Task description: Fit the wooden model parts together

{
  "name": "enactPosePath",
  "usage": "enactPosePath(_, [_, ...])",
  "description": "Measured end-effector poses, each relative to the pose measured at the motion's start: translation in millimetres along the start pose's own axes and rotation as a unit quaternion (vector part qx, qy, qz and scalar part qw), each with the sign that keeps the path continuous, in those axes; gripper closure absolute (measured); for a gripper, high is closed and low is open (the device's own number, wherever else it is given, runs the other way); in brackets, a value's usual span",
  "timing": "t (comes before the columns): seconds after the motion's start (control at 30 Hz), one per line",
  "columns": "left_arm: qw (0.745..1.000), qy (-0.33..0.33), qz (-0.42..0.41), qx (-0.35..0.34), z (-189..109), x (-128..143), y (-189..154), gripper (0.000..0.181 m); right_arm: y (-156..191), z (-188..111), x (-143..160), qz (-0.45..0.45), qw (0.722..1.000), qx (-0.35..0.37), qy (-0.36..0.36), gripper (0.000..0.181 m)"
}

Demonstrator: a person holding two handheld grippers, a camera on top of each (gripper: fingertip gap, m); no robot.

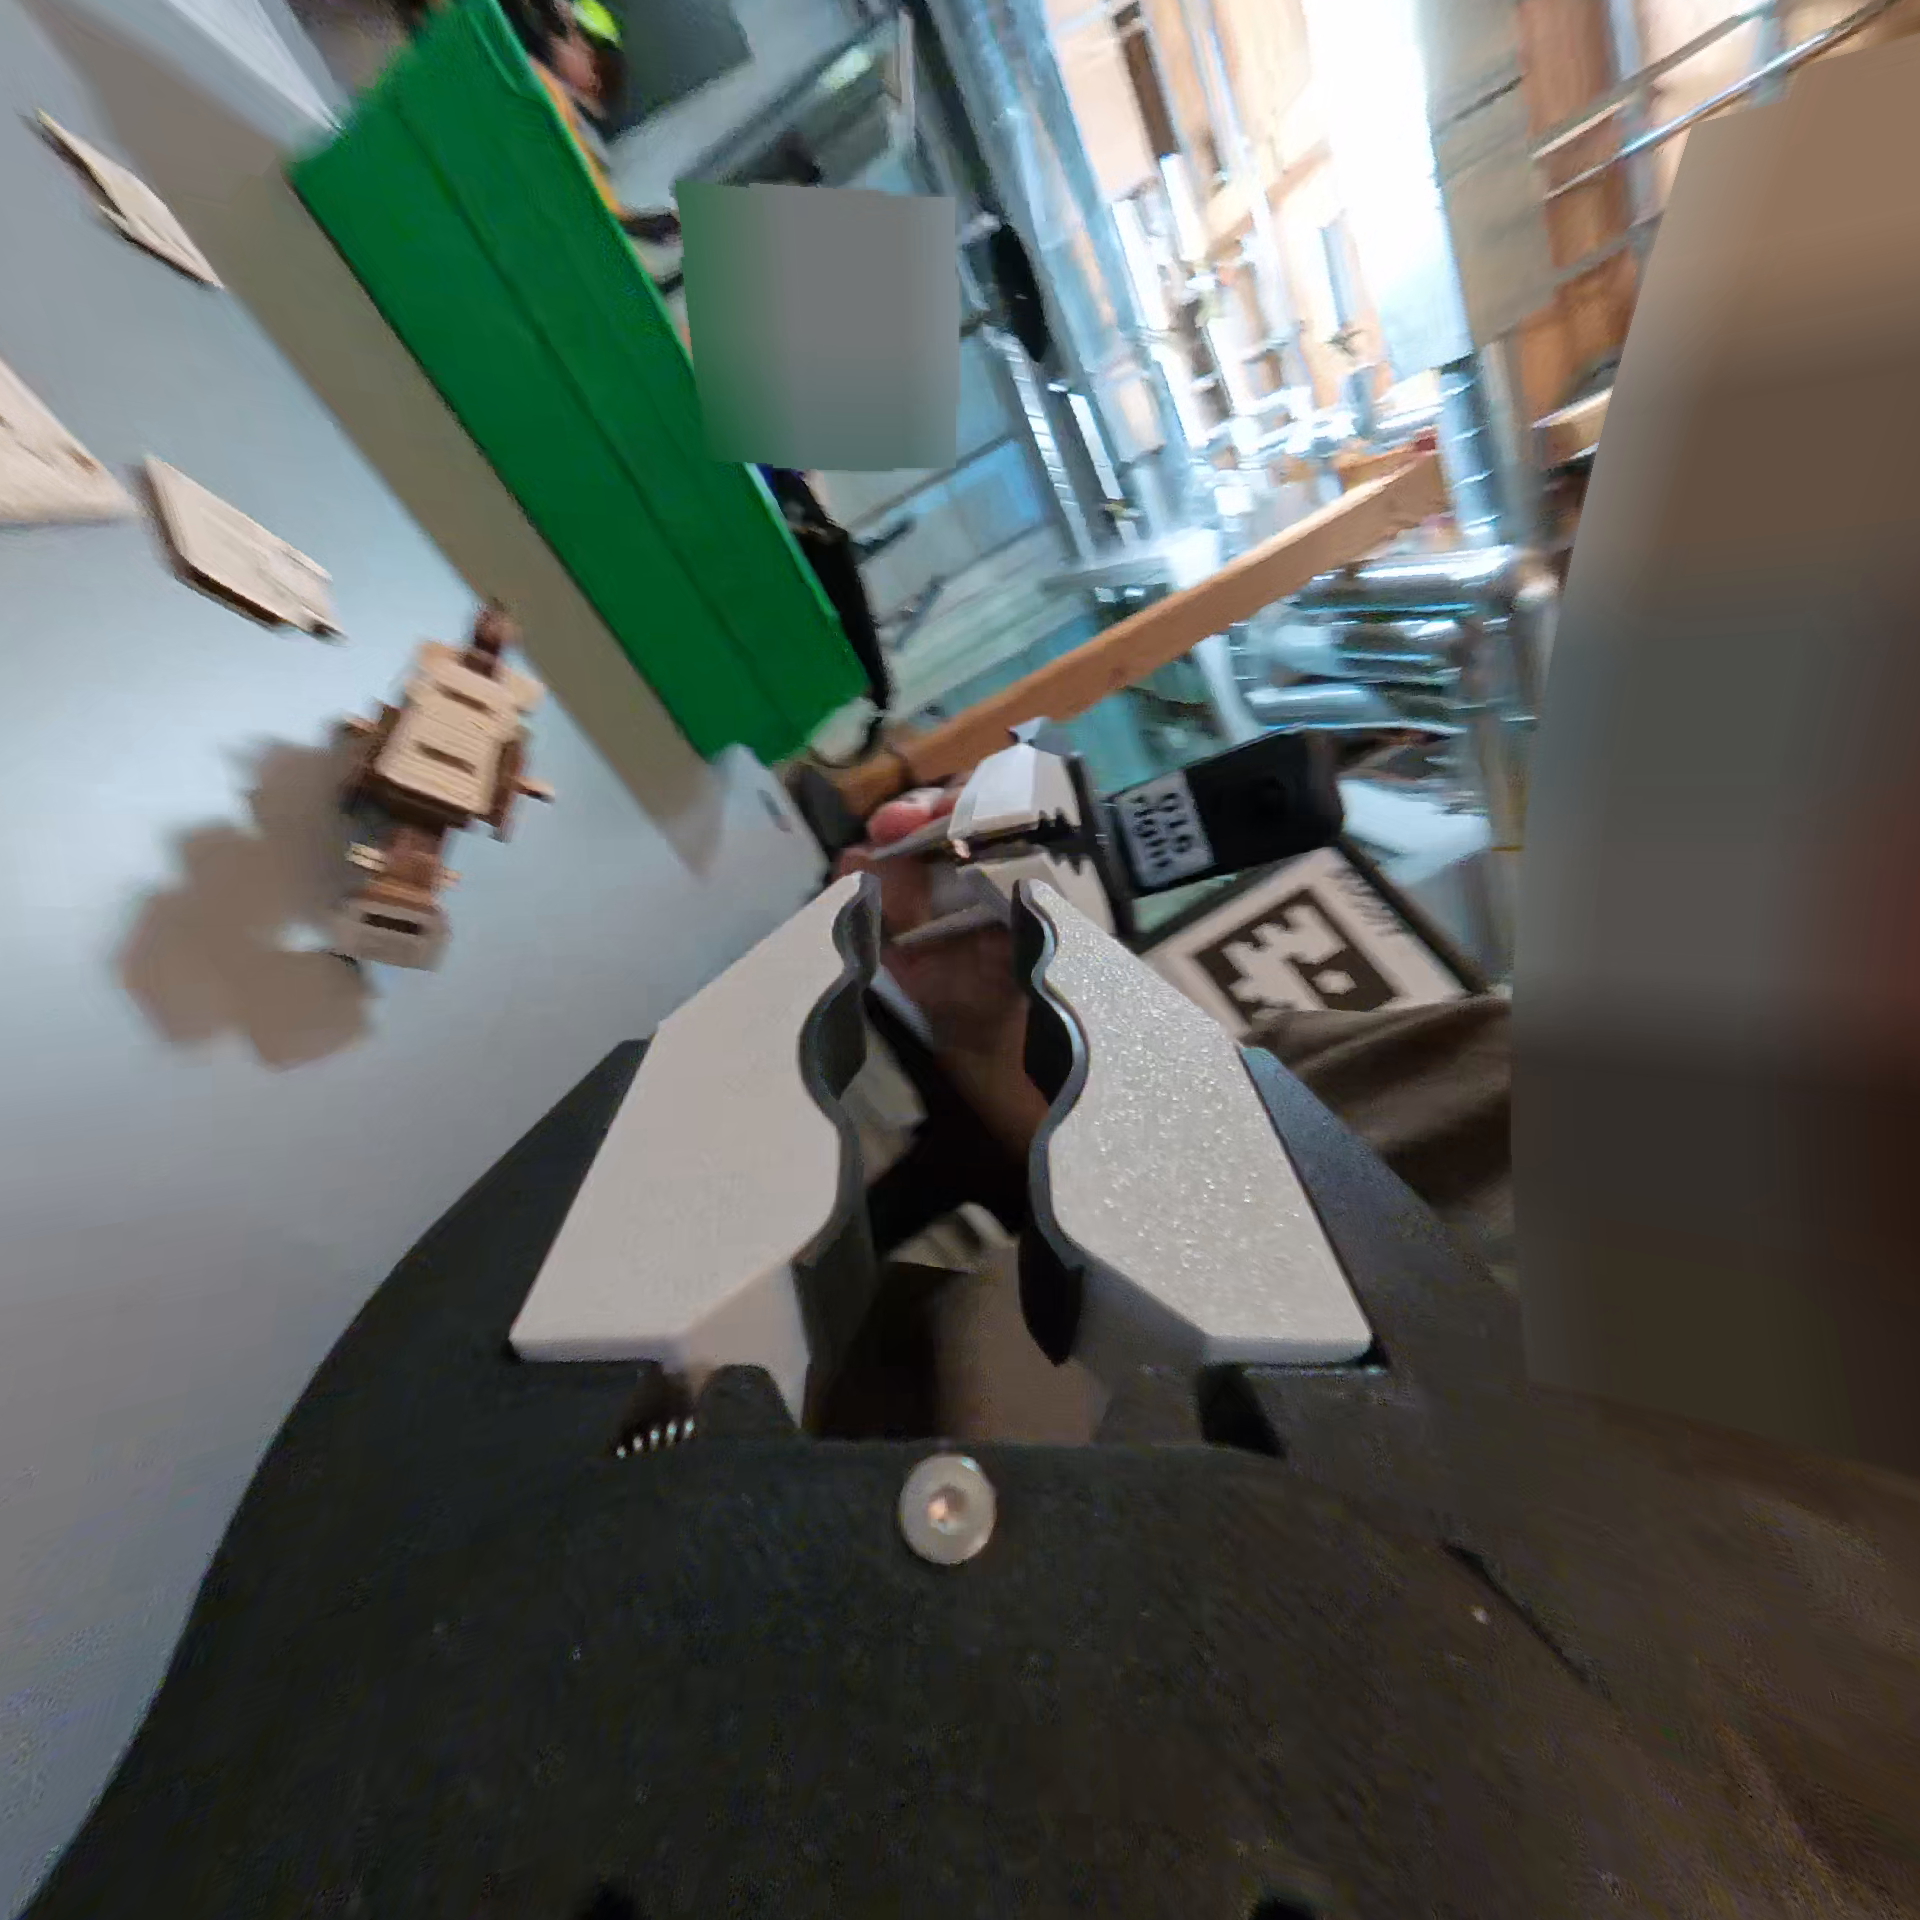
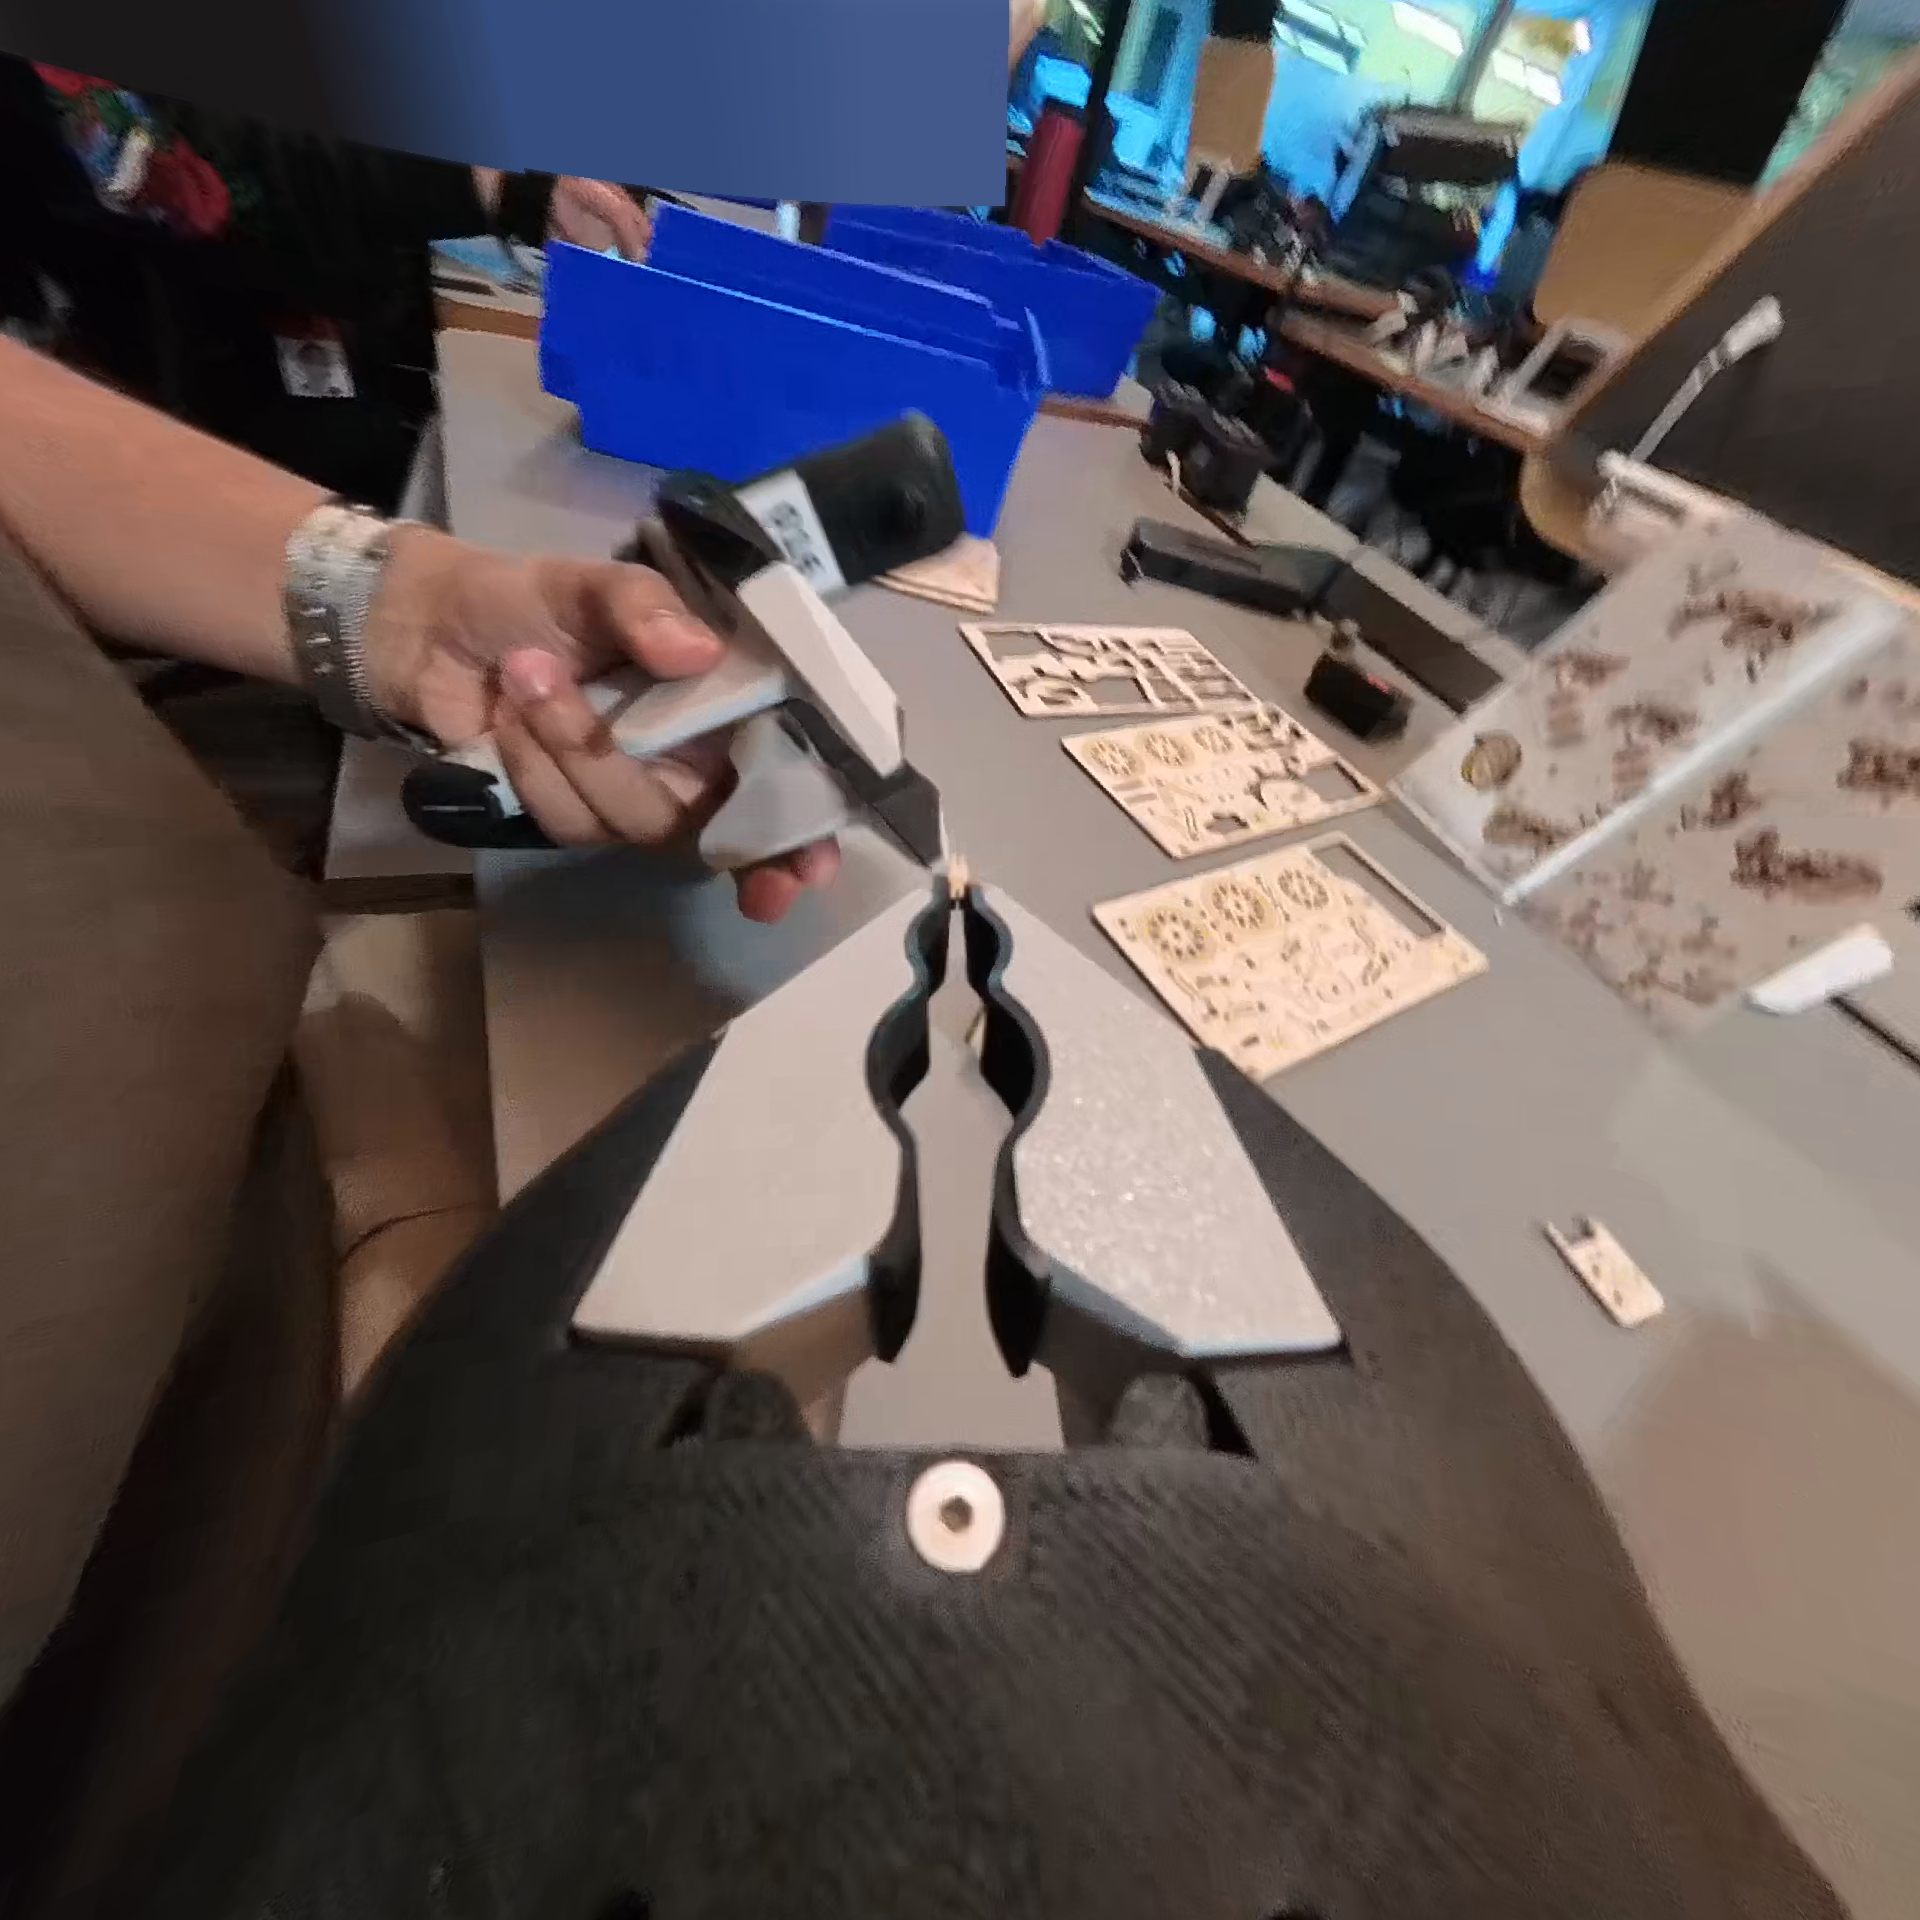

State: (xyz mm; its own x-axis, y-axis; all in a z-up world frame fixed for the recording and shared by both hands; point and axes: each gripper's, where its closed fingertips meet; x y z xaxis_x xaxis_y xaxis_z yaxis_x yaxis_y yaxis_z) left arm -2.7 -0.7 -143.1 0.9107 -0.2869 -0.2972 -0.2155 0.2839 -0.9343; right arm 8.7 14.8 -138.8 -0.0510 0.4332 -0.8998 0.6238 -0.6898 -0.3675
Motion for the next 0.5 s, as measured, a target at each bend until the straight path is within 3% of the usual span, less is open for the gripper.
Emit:
enactPosePath(0.03, [0.999, -0.012, 0.034, -0.033, -2.1, -6.1, 5.9, 0.158, -5.5, 0.3, 6.0, 0.018, 1.000, 0.009, 0.014, 0.181])
enactPosePath(0.1, [0.982, -0.032, 0.126, -0.134, -8.1, -19.7, 25.8, 0.156, -15.3, 1.3, 19.9, 0.047, 0.997, 0.029, 0.046, 0.181])
enactPosePath(0.2, [0.926, -0.016, 0.239, -0.291, -15.8, -32.9, 59.3, 0.141, -22.1, 3.5, 38.2, 0.074, 0.992, 0.046, 0.089, 0.181])
enactPosePath(0.37, [0.911, 0.060, 0.207, -0.351, -5.3, -22.0, 89.1, 0.140, -22.1, 6.6, 48.3, 0.129, 0.985, 0.045, 0.105, 0.181])
enactPosePath(0.5, [0.909, 0.071, 0.199, -0.358, -1.0, -27.7, 96.5, 0.144, -24.1, 3.8, 48.3, 0.163, 0.982, 0.041, 0.092, 0.181])
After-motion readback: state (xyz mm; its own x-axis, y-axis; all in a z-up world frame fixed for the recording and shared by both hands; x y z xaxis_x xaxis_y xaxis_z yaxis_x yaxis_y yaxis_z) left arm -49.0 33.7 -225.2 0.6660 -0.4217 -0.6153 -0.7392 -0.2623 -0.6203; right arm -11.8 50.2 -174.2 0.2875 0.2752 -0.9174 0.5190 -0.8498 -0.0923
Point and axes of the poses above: each gripper's, where its closed fingertips meet, z out along the fingers, x out of its underside, y = z × x across the jaws, and after that the axes turned 9 degrees about -z, right-handed
